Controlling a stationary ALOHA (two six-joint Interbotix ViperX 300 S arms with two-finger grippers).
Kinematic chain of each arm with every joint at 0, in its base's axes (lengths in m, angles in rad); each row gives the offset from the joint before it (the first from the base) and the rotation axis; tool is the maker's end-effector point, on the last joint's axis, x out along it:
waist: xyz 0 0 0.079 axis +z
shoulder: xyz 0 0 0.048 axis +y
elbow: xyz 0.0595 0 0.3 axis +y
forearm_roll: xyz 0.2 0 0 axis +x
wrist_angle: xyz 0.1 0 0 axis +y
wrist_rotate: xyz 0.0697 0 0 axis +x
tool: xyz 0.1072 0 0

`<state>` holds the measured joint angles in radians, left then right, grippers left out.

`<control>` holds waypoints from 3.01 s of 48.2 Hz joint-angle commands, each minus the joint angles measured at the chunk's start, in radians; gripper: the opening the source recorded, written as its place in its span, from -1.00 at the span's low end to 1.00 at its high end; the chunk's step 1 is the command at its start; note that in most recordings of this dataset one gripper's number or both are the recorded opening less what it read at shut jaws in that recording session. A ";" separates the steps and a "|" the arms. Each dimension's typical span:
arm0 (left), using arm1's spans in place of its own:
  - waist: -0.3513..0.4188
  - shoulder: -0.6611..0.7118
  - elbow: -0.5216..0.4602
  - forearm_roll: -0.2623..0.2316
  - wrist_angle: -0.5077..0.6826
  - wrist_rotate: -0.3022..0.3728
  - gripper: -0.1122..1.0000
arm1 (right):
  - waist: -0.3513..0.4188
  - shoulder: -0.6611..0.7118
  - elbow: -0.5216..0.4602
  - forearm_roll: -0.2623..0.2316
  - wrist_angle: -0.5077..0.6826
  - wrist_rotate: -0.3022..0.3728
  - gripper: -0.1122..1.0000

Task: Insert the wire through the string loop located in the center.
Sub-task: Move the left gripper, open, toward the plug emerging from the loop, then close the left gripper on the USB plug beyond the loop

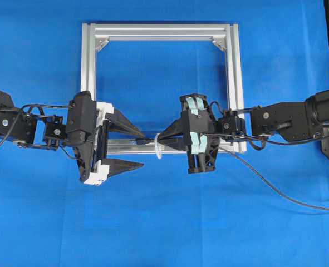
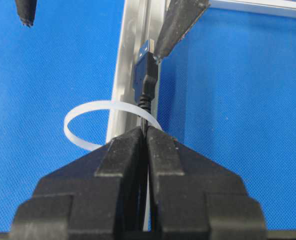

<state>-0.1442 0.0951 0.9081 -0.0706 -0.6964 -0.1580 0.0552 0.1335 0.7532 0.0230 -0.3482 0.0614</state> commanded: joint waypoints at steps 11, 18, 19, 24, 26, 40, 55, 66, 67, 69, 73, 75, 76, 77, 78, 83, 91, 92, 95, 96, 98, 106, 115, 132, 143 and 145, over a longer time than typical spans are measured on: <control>0.008 0.038 -0.064 -0.002 0.095 -0.002 0.85 | -0.002 -0.014 -0.014 0.000 -0.011 -0.002 -0.84; 0.009 0.057 -0.074 0.000 0.097 -0.002 0.85 | -0.003 -0.014 -0.014 0.000 -0.011 0.000 -0.84; 0.011 0.058 -0.075 0.000 0.095 -0.002 0.85 | -0.002 -0.014 -0.014 0.000 -0.011 0.000 -0.84; 0.009 0.063 -0.075 0.000 0.095 -0.002 0.85 | -0.002 -0.014 -0.014 0.000 -0.012 0.000 -0.84; 0.009 0.063 -0.074 0.000 0.095 -0.002 0.85 | -0.002 -0.014 -0.014 0.000 -0.011 -0.002 -0.84; 0.009 0.063 -0.071 -0.002 0.095 -0.002 0.84 | -0.002 -0.014 -0.014 0.000 -0.011 -0.002 -0.84; 0.009 0.064 -0.072 -0.002 0.095 -0.002 0.84 | -0.002 -0.014 -0.014 -0.002 -0.011 -0.002 -0.84; 0.009 0.064 -0.074 -0.002 0.097 -0.002 0.84 | -0.002 -0.014 -0.014 0.000 -0.011 -0.002 -0.84; 0.011 0.064 -0.074 -0.002 0.095 -0.002 0.84 | -0.002 -0.014 -0.014 0.000 -0.011 -0.002 -0.84; 0.011 0.064 -0.074 -0.002 0.095 -0.002 0.84 | -0.002 -0.014 -0.014 -0.002 -0.011 -0.002 -0.84; 0.009 0.064 -0.075 -0.002 0.095 -0.002 0.84 | -0.002 -0.014 -0.014 0.000 -0.011 -0.002 -0.84; 0.011 0.064 -0.074 -0.002 0.097 -0.002 0.84 | -0.002 -0.014 -0.014 0.000 -0.011 -0.002 -0.84; 0.011 0.064 -0.074 -0.002 0.095 -0.002 0.84 | -0.002 -0.014 -0.014 0.000 -0.011 -0.002 -0.84; 0.011 0.064 -0.074 -0.002 0.095 -0.002 0.84 | -0.002 -0.014 -0.014 0.000 -0.011 -0.002 -0.84; 0.009 0.064 -0.075 -0.002 0.095 -0.002 0.84 | -0.002 -0.014 -0.014 0.000 -0.011 -0.002 -0.84; 0.009 0.064 -0.074 -0.002 0.095 -0.002 0.84 | -0.002 -0.014 -0.014 -0.002 -0.011 0.000 -0.84; 0.011 0.064 -0.074 -0.002 0.097 -0.002 0.84 | -0.002 -0.014 -0.014 0.000 -0.011 -0.002 -0.84; 0.009 0.064 -0.074 -0.002 0.095 -0.002 0.84 | -0.002 -0.014 -0.014 0.000 -0.011 -0.002 -0.84; 0.011 0.064 -0.074 -0.002 0.095 -0.002 0.84 | -0.002 -0.014 -0.014 0.000 -0.011 -0.002 -0.84; 0.011 0.064 -0.072 -0.002 0.095 -0.002 0.84 | -0.002 -0.014 -0.014 0.000 -0.011 -0.002 -0.84; 0.011 0.064 -0.074 -0.002 0.097 -0.002 0.84 | -0.003 -0.014 -0.014 0.000 -0.011 -0.002 -0.84; 0.011 0.064 -0.074 -0.002 0.095 -0.002 0.83 | -0.002 -0.014 -0.014 0.000 -0.011 -0.002 -0.84; 0.011 0.064 -0.074 -0.002 0.095 -0.002 0.83 | -0.002 -0.014 -0.014 0.000 -0.011 -0.002 -0.84; 0.015 0.064 -0.078 -0.002 0.126 -0.006 0.76 | -0.002 -0.014 -0.014 0.000 -0.011 -0.002 -0.84; 0.034 0.064 -0.086 -0.005 0.152 -0.006 -0.29 | -0.002 -0.014 -0.014 -0.002 -0.011 -0.002 -0.84; 0.037 0.063 -0.083 -0.005 0.153 -0.005 -0.48 | -0.003 -0.014 -0.014 -0.002 -0.011 -0.002 -0.84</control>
<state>-0.1074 0.1733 0.8376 -0.0736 -0.5384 -0.1657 0.0568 0.1335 0.7532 0.0230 -0.3482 0.0583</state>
